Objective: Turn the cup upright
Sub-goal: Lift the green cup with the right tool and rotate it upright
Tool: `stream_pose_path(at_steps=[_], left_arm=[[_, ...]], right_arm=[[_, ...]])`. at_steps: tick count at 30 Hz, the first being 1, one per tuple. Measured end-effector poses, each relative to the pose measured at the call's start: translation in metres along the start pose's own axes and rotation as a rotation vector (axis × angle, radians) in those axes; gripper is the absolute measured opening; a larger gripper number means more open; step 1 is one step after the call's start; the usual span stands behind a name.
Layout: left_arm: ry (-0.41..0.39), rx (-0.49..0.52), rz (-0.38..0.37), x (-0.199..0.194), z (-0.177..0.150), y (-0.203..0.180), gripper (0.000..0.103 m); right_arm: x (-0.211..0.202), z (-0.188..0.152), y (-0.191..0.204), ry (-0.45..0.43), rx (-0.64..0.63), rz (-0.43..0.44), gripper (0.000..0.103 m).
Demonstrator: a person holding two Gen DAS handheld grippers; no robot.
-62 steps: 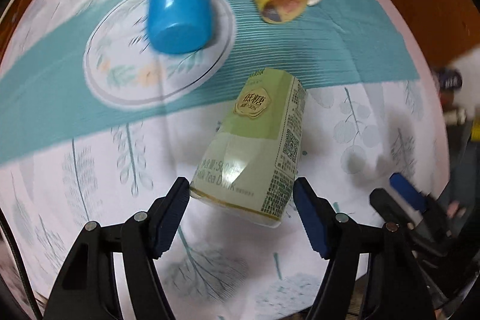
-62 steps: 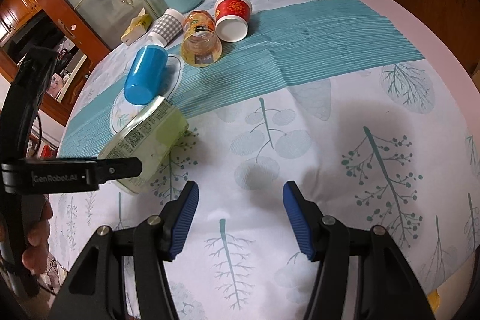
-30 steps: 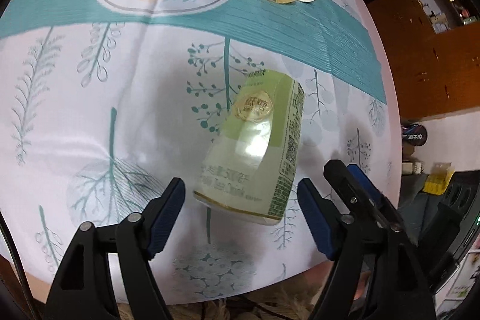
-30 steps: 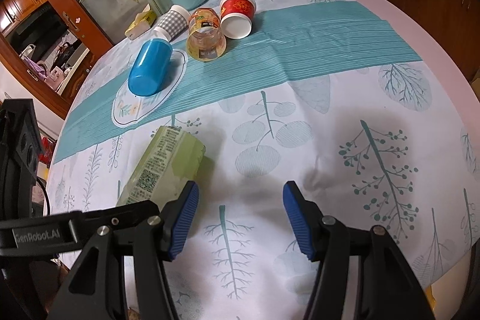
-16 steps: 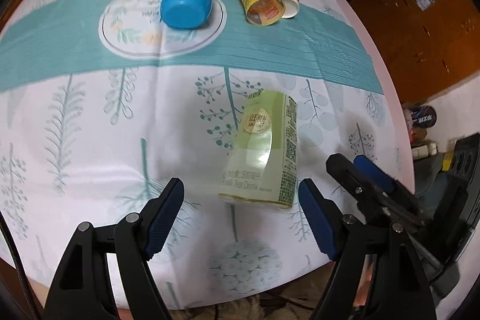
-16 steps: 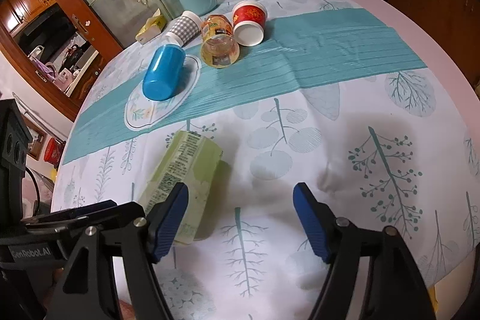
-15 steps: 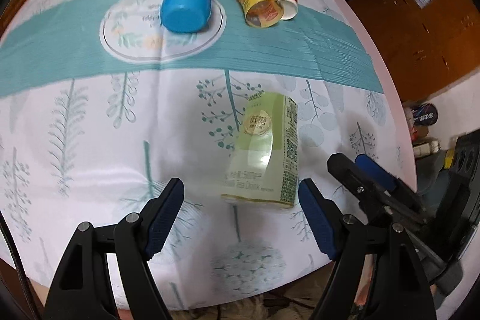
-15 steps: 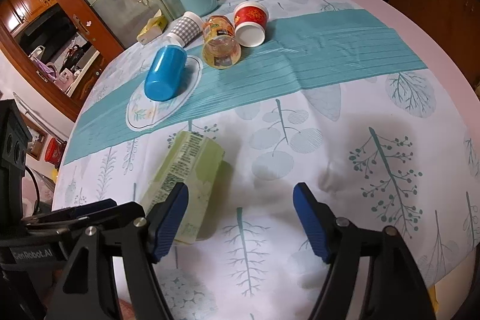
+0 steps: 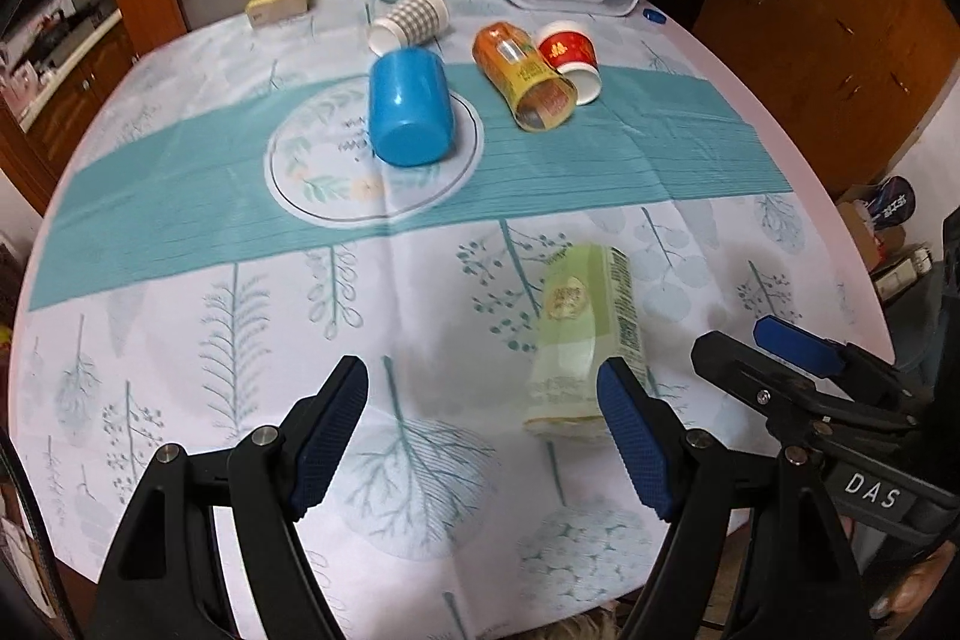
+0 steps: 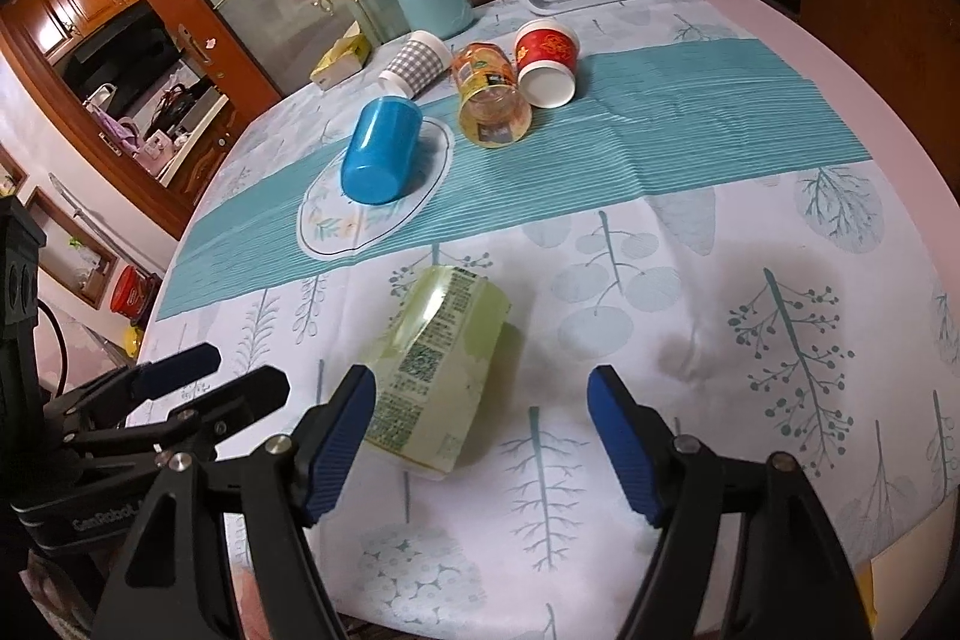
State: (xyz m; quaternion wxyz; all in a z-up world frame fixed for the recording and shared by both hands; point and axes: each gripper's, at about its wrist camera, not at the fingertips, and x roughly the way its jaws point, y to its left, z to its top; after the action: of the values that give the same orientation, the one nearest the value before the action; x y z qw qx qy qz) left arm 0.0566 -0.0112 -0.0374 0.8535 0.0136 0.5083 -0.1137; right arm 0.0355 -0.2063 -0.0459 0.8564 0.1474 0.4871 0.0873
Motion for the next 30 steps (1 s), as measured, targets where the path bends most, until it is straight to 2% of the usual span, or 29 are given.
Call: stream_pose_path(at_steps=[4,9,16,27,28,30], left_arm=[[-0.028,0.021,0.049,-0.001,-0.002,0.001,0.078],[-0.041,0.024,0.107,0.006,-0.004,0.007,0.078],[-0.011,-0.012,0.100,0.019,-0.003,0.022,0.078],[0.010,-0.059,0.086,0.030,-0.004,0.041,0.078],[0.010,-0.059,0.088,0.030,-0.004,0.041,0.078],[0.011,-0.063,0.089,0.031,-0.004,0.043,0.078]], right_arm=[[0.007,0.003,0.001,0.012,0.016,0.008,0.076],[0.030,0.009,-0.013,0.078,0.118,0.064,0.077],[0.069,0.019,-0.031,0.192,0.275,0.157,0.077],[0.110,0.035,-0.023,0.377,0.295,0.236,0.077],[0.112,0.035,-0.024,0.383,0.299,0.243,0.076],[0.116,0.035,-0.024,0.390,0.313,0.279,0.064]])
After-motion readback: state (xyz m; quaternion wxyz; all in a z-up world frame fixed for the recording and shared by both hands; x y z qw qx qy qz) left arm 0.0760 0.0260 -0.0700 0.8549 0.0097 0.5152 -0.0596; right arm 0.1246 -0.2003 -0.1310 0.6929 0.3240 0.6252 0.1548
